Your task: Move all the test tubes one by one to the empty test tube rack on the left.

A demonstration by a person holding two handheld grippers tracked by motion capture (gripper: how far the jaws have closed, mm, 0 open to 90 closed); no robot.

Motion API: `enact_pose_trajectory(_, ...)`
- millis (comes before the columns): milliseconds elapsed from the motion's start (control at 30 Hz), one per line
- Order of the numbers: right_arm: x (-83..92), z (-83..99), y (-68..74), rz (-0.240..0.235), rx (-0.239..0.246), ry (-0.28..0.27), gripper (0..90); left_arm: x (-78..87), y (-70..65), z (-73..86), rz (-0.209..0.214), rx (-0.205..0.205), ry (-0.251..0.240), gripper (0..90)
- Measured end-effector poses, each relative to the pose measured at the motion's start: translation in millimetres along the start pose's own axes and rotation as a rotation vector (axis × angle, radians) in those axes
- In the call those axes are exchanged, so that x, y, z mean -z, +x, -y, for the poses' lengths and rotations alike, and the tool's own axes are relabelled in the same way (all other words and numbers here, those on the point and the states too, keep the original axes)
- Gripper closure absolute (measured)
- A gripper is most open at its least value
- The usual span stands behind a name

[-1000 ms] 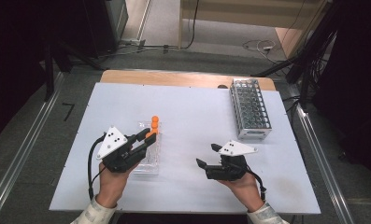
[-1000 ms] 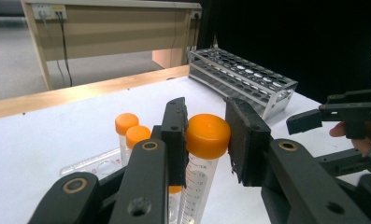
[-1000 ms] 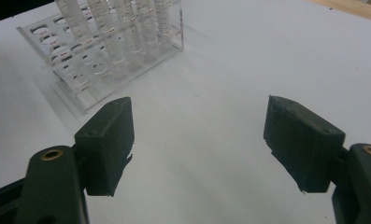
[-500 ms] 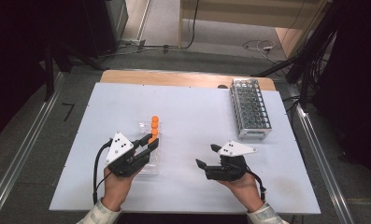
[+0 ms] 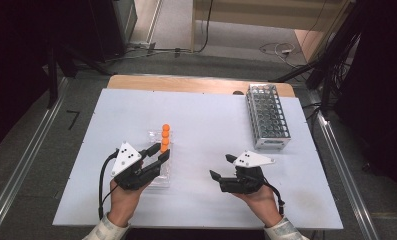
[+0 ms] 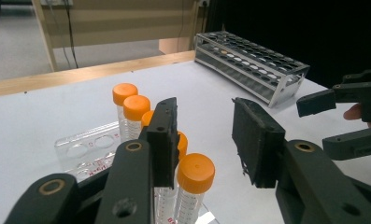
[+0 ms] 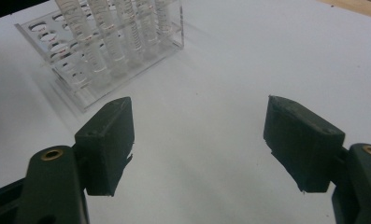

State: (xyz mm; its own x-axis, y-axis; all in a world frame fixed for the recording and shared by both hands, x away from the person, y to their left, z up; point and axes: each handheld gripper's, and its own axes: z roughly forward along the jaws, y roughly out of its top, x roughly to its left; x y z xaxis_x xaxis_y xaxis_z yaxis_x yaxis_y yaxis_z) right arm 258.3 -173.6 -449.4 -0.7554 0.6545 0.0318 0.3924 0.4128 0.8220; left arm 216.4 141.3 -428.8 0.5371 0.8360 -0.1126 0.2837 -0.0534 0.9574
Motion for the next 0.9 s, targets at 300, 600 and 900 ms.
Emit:
enact_pose_trajectory(300,-0.2,0.4,-1.2,0.006,-0.002,0.003,23.1,1.4,-1.6,-0.2,-0.007,-0.002,0.004,46.1)
enact_pose_trajectory(600,-0.1,0.6,-2.8,0.012,-0.004,0.002,23.1,3.3,-2.5,0.1,-0.017,-0.004,0.009,41.2)
enact_pose_trajectory(900,4.4,3.4,-8.0,0.026,-0.019,-0.006,23.1,10.0,-1.7,-0.5,-0.046,0.004,-0.003,32.1)
